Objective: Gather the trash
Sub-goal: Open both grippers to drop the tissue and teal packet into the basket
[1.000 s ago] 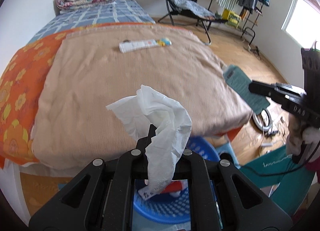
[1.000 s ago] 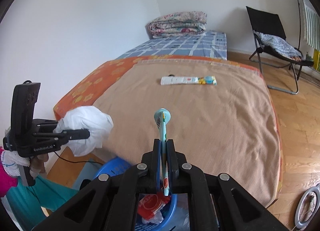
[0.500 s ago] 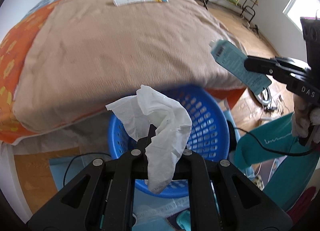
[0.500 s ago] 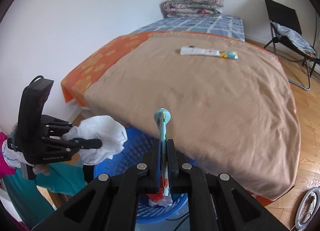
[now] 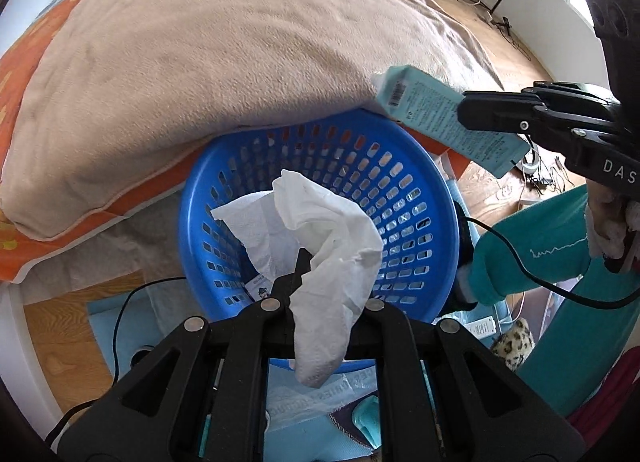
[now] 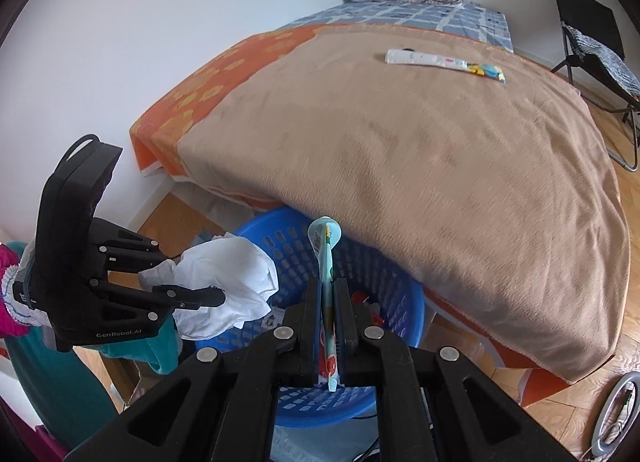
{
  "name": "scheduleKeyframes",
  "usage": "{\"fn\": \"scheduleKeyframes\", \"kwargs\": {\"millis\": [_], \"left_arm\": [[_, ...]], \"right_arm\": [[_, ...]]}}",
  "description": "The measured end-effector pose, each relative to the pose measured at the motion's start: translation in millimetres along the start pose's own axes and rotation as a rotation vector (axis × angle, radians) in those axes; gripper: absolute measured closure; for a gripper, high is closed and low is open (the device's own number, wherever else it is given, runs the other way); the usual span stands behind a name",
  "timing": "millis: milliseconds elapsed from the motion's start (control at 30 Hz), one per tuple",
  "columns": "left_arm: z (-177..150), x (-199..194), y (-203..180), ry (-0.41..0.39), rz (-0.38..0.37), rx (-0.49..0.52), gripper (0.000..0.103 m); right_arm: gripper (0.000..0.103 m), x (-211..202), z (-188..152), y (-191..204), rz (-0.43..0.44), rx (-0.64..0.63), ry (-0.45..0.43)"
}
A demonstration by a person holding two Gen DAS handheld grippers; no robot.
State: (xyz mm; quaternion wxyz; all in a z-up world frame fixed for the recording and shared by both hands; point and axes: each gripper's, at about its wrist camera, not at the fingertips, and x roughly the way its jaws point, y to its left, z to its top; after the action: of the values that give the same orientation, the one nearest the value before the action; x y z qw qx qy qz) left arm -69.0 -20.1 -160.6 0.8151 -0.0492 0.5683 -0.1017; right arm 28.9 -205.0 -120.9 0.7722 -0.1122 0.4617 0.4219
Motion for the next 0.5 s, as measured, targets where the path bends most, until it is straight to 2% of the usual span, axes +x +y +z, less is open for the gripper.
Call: {"fn": "scheduleKeyframes", "kwargs": {"millis": [200, 300, 400, 467, 500], "left_arm": [[-0.6, 3.9, -2.7, 0.009, 0.000, 0.001, 0.095], [0.6, 5.2, -1.4, 0.015, -0.004, -0.008, 0.091], [0.2, 5.3, -0.6, 0.018, -0.005, -0.014, 0.080], [0.3, 4.6, -1.1, 0.013, -0.003, -0.014, 0.068], [0.6, 4.1, -1.4, 0.010, -0.003, -0.012, 0.066]], "right_arm": [[0.099, 6.0, -3.5, 2.0, 0.007, 0.001, 0.022], [0.099, 7.8, -2.3, 1.8, 0.007, 0.002, 0.026], [0.097, 9.2, -2.4, 1.8, 0.009, 0.003, 0.032], [0.097, 10.5, -2.4, 1.3, 0.011, 0.006, 0.037], [0.096, 10.8, -2.4, 1.5, 0.012, 0.008, 0.036]]}}
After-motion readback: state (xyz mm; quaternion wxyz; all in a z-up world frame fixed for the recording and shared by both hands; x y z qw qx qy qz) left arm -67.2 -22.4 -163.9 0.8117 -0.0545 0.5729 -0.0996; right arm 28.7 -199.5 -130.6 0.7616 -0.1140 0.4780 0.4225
